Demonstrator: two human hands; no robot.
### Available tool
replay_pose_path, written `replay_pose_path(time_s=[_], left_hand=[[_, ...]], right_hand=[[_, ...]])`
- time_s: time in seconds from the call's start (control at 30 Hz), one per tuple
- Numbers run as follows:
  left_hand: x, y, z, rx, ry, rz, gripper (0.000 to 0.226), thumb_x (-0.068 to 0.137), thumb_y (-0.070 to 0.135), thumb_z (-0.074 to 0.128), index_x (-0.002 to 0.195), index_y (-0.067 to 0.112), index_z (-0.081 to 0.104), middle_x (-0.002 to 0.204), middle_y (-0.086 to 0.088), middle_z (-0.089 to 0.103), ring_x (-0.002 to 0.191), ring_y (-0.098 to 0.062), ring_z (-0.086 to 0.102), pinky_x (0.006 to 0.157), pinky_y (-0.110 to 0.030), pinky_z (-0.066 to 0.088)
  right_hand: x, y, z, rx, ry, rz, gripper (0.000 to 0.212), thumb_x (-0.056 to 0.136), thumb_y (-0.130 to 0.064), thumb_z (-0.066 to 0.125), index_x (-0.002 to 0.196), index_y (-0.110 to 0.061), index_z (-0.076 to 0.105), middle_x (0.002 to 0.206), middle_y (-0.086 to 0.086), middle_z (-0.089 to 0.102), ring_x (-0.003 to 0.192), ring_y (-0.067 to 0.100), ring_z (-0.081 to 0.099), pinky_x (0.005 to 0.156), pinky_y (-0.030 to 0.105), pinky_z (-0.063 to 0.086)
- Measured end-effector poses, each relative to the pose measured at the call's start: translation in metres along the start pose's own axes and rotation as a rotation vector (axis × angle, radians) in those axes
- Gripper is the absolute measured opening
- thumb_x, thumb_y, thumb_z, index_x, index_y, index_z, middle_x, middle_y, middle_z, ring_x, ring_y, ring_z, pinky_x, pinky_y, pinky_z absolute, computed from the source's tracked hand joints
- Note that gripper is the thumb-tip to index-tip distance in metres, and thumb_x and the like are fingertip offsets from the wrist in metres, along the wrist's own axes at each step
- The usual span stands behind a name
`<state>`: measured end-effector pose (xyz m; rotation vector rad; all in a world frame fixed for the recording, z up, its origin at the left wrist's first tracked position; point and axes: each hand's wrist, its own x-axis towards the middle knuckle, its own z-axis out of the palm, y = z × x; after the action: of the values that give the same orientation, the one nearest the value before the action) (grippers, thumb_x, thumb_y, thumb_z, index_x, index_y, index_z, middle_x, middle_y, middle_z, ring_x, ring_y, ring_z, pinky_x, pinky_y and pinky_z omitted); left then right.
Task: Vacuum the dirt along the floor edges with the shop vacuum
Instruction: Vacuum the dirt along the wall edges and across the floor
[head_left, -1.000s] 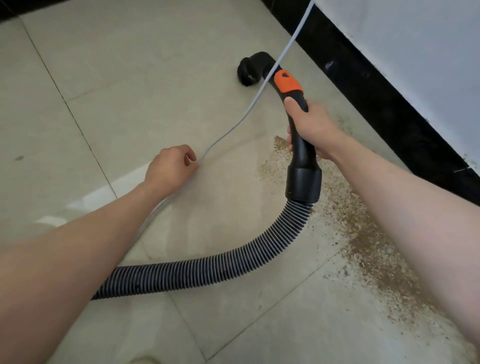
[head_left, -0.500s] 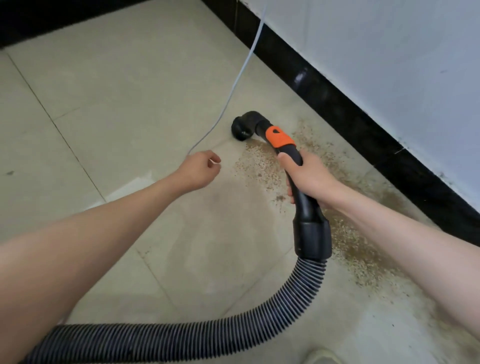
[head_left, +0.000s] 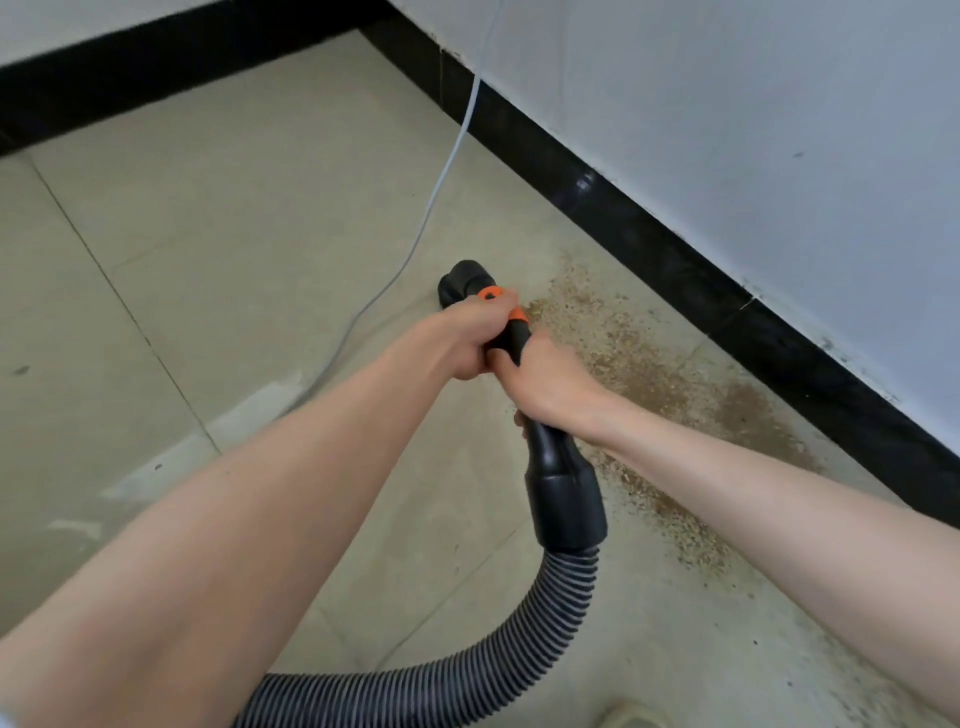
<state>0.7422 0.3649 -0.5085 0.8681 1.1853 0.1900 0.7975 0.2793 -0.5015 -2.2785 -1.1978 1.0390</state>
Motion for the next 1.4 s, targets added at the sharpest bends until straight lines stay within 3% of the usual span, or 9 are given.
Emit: replay_pose_path(time_s=[0.07, 0.13, 0.27, 0.33, 0.47, 0.63, 0.77, 1.0, 1.4], left_hand=[[0.000, 0.000, 0.000, 0.002, -0.025, -0.019, 0.026, 0.100, 0.021, 0.040, 0.075, 0.014, 0.042, 0.073, -0.004, 0.045, 0.066, -0.016, 0.046, 0.061, -0.026, 0.042], [0.002, -0.002, 0.001, -0.041, -0.050, 0.014, 0.023, 0.099, 0.019, 0.040, 0.077, 0.013, 0.043, 0.075, -0.005, 0.044, 0.069, -0.016, 0.046, 0.064, -0.026, 0.041], [-0.006, 0.005, -0.009, -0.172, -0.072, 0.053, 0.019, 0.099, 0.026, 0.042, 0.087, 0.013, 0.047, 0.075, -0.004, 0.047, 0.066, -0.014, 0.048, 0.062, -0.023, 0.044], [-0.010, 0.008, -0.018, -0.200, -0.077, 0.049, 0.021, 0.099, 0.030, 0.041, 0.088, 0.014, 0.048, 0.075, -0.004, 0.047, 0.067, -0.014, 0.048, 0.064, -0.024, 0.044], [-0.016, -0.002, -0.038, -0.192, -0.043, 0.014, 0.023, 0.099, 0.033, 0.038, 0.089, 0.016, 0.047, 0.076, -0.005, 0.048, 0.065, -0.014, 0.048, 0.062, -0.024, 0.043], [-0.017, -0.018, -0.049, -0.131, 0.081, 0.019, 0.024, 0.099, 0.034, 0.041, 0.087, 0.015, 0.047, 0.077, -0.005, 0.048, 0.067, -0.015, 0.049, 0.061, -0.025, 0.044], [-0.008, -0.025, -0.032, 0.149, 0.206, 0.153, 0.025, 0.097, 0.035, 0.046, 0.098, 0.010, 0.050, 0.080, -0.001, 0.049, 0.068, -0.012, 0.049, 0.057, -0.023, 0.041], [0.001, -0.022, -0.005, 0.237, 0.102, 0.138, 0.028, 0.097, 0.034, 0.043, 0.102, 0.007, 0.046, 0.076, -0.001, 0.045, 0.066, -0.012, 0.046, 0.057, -0.023, 0.040], [-0.017, -0.040, -0.071, 0.103, 0.269, 0.079, 0.024, 0.093, 0.033, 0.046, 0.083, 0.012, 0.048, 0.082, -0.007, 0.051, 0.071, -0.018, 0.050, 0.069, -0.028, 0.045]], right_hand=[[-0.002, 0.004, 0.001, -0.083, -0.012, -0.029, 0.037, 0.091, -0.035, 0.048, 0.113, -0.006, 0.044, 0.097, 0.012, 0.057, 0.083, 0.032, 0.064, 0.069, 0.041, 0.054], [-0.010, 0.008, 0.001, -0.021, -0.047, -0.079, 0.028, 0.088, -0.034, 0.052, 0.103, -0.012, 0.047, 0.090, 0.007, 0.054, 0.080, 0.025, 0.059, 0.064, 0.034, 0.047], [-0.050, 0.018, 0.006, 0.659, -0.255, 0.055, 0.024, 0.094, -0.031, 0.058, 0.086, -0.012, 0.046, 0.072, 0.011, 0.054, 0.057, 0.020, 0.062, 0.059, 0.032, 0.051], [-0.065, 0.024, 0.016, 0.785, -0.267, 0.046, 0.026, 0.095, -0.034, 0.056, 0.090, -0.010, 0.048, 0.073, 0.010, 0.061, 0.061, 0.024, 0.064, 0.066, 0.039, 0.054], [-0.067, 0.020, 0.038, 0.536, -0.118, -0.052, 0.029, 0.092, -0.050, 0.053, 0.087, -0.022, 0.050, 0.089, 0.015, 0.068, 0.079, 0.034, 0.067, 0.078, 0.050, 0.055], [-0.069, 0.015, 0.048, 0.343, -0.095, -0.068, 0.032, 0.094, -0.048, 0.049, 0.090, -0.017, 0.052, 0.083, 0.002, 0.060, 0.074, 0.019, 0.058, 0.065, 0.029, 0.045], [-0.068, 0.019, 0.044, 0.305, -0.072, -0.048, 0.034, 0.094, -0.050, 0.048, 0.091, -0.016, 0.051, 0.084, 0.003, 0.060, 0.076, 0.020, 0.058, 0.063, 0.030, 0.042], [-0.071, 0.031, 0.034, 0.325, -0.020, 0.031, 0.033, 0.092, -0.054, 0.048, 0.088, -0.022, 0.048, 0.084, 0.001, 0.059, 0.075, 0.018, 0.059, 0.064, 0.032, 0.044], [-0.076, -0.002, 0.057, 0.157, -0.203, -0.071, 0.040, 0.093, -0.055, 0.046, 0.099, -0.015, 0.047, 0.089, 0.009, 0.063, 0.080, 0.030, 0.063, 0.071, 0.040, 0.052]])
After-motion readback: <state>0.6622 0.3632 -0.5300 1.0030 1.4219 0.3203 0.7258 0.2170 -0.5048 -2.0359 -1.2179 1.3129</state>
